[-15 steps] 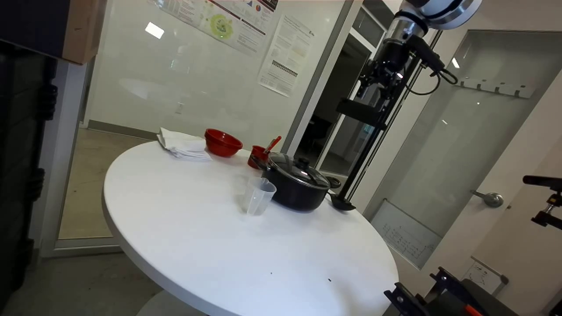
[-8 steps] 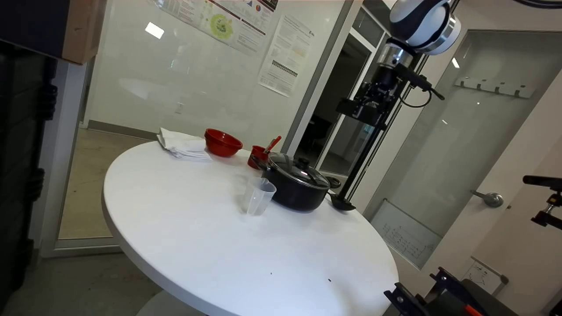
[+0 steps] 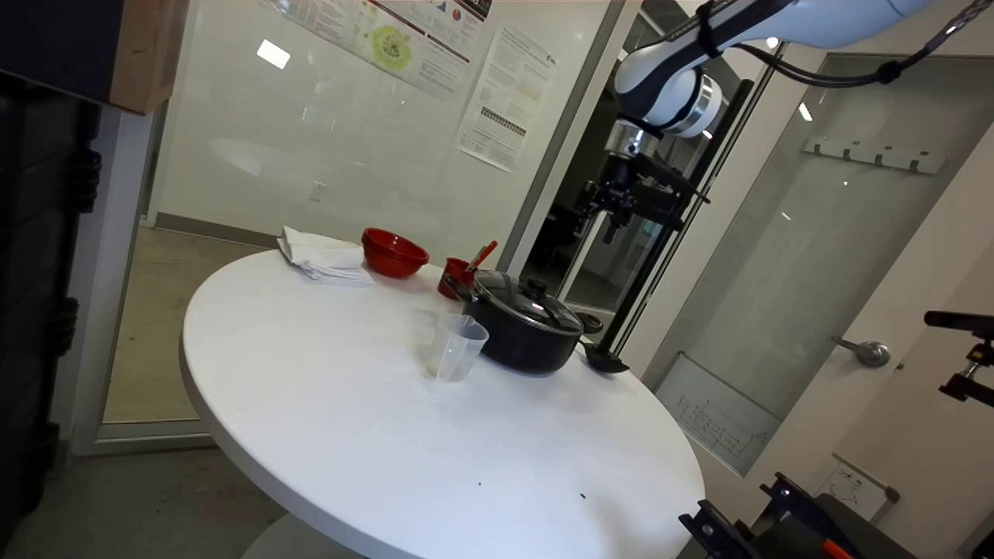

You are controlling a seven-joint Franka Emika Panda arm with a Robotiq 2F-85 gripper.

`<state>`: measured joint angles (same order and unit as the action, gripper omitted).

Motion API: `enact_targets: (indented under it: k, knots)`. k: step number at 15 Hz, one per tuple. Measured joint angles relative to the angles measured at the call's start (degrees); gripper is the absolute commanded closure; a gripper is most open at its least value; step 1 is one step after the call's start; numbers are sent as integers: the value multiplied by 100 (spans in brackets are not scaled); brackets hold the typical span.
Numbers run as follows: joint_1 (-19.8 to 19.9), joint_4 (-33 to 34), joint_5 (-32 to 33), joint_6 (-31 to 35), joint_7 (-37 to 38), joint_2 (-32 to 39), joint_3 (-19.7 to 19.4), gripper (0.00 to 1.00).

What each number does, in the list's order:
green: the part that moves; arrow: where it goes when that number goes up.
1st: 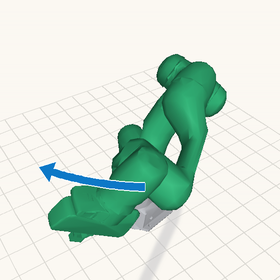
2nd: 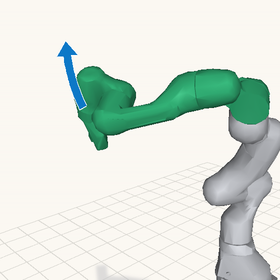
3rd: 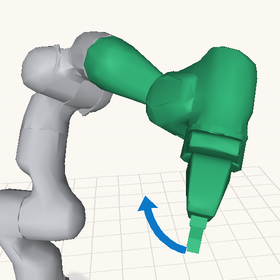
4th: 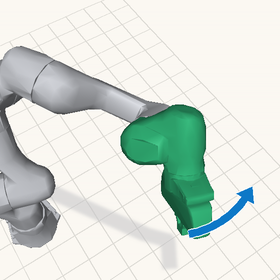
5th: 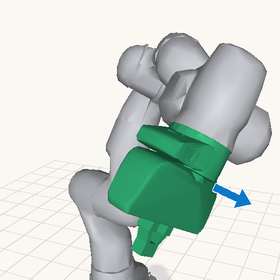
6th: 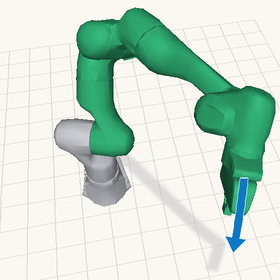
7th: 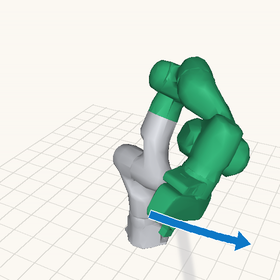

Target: Remove the glass lid from the black pot

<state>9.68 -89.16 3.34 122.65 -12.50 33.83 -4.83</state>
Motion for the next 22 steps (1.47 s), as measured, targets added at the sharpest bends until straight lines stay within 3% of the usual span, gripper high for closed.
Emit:
enact_targets:
  k: [8, 16, 18, 22]
  knots:
    - [-187, 1319, 6, -829, -385, 1072, 379, 0]
    - [-138, 1638, 225, -1237, -450, 1626, 310, 0]
    - [-129, 1639, 249, -1291, -490, 1679, 308, 26]
    - [-132, 1639, 268, -1371, -594, 1729, 309, 55]
